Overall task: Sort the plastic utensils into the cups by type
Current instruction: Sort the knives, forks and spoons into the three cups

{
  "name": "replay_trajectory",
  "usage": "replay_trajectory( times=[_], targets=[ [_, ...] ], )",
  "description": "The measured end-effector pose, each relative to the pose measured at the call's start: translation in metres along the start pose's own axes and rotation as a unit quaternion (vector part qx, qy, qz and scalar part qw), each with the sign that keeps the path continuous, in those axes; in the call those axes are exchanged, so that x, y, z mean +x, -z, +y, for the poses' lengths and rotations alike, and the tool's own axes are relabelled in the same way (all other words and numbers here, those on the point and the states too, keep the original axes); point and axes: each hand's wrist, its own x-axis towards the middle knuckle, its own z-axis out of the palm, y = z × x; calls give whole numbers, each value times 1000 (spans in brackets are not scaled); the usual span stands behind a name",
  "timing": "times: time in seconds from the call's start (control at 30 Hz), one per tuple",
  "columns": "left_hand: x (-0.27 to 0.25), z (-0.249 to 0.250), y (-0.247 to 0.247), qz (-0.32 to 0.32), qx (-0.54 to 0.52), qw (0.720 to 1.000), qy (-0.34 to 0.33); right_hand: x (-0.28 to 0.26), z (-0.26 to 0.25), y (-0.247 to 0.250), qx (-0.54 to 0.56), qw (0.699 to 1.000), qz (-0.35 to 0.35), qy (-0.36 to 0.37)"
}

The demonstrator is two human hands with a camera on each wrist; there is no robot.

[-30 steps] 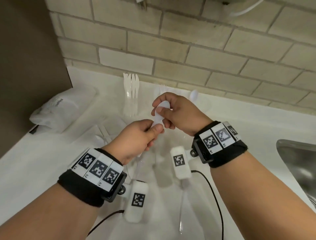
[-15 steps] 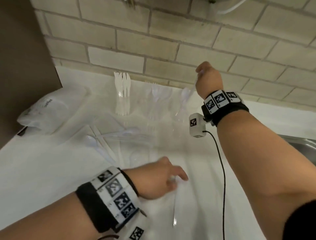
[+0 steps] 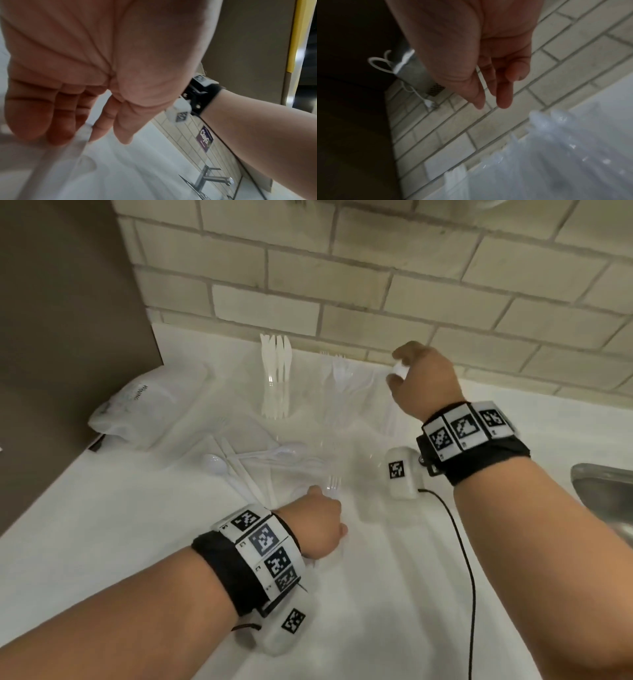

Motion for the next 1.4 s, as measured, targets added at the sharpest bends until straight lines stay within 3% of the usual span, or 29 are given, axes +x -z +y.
replay_trajectory(
  times=[0.07,0.17,0.23,0.27,0.37,0.43,0.5,0.77,0.87,1.03,1.4],
  targets=[
    [1,-10,2,22,-8,1000,11,-24,-14,-14,-31,992,-119,4],
    [3,-29,8,43,-56,997,-29,-53,-25,-42,-61,931,-356,-52],
    [8,-47,17,60,-56,996,-43,-64,-27,-61,-66,911,-400,-71],
    [12,-59,22,92,-52,994,-29,-66,-28,-71,-65,912,-397,-79],
    [25,-88,35,163,-45,980,107,-65,-35,-89,-49,923,-366,-107],
    [31,-96,47,147,3,973,175,-60,-40,-98,-25,931,-343,-124],
    [39,-102,54,134,24,970,201,-55,-44,-102,-2,931,-339,-138],
    [67,-99,59,75,67,973,206,-62,-57,-104,-53,901,-409,-132],
    [75,-100,64,91,92,970,205,-56,-56,-104,-53,898,-418,-129],
    [81,-100,64,77,151,965,199,-54,-46,-113,-24,909,-386,-157],
    [72,-108,66,59,156,974,155,-66,-41,-120,37,937,-309,-161]
  ],
)
